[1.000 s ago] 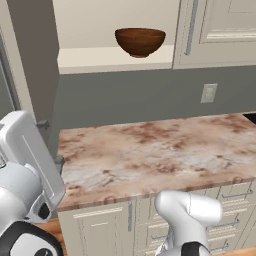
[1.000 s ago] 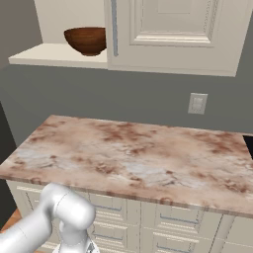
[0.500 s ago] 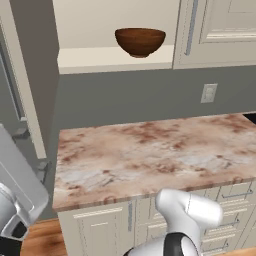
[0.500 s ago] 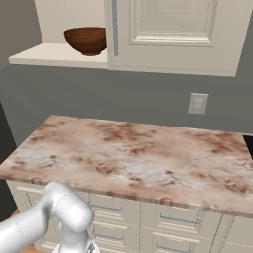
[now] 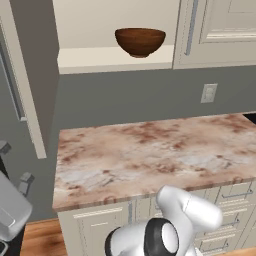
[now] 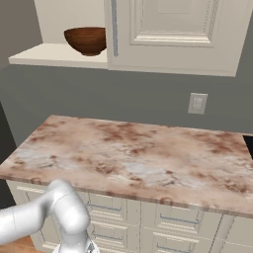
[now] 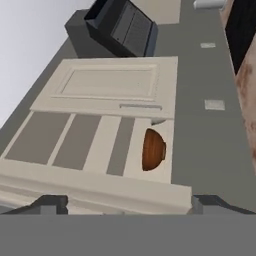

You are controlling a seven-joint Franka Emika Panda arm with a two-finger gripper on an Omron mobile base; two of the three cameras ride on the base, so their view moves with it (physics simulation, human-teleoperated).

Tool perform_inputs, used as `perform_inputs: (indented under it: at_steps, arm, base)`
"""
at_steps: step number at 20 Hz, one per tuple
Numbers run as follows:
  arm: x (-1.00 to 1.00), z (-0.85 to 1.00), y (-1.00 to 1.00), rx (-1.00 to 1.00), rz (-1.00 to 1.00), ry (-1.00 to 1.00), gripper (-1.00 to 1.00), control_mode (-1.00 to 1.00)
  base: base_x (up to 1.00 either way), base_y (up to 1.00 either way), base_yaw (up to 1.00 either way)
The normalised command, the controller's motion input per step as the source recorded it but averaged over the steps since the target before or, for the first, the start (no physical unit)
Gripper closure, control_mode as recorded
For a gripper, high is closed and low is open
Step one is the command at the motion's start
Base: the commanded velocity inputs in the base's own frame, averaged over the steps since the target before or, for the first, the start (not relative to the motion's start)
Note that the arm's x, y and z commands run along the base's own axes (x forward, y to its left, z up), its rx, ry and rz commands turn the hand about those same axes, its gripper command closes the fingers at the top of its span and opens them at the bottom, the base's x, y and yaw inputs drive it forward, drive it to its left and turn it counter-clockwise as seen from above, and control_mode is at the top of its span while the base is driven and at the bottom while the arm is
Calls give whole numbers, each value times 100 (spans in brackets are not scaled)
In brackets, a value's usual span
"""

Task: Open the cabinet. Pick the bowls from the counter and place them in the cabinet. Then close the cabinet.

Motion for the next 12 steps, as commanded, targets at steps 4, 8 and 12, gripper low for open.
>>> perform_inputs:
  at_steps: [4, 8, 12]
  arm:
    - [9, -12, 1, 9, -7, -1, -100, -100]
    - [18, -9, 0, 8, -4, 0, -100, -100]
    - [30, -11, 1, 2, 0, 0, -100, -100]
  base:
    - [0, 0, 0]
    - [0, 0, 0]
    - [0, 0, 0]
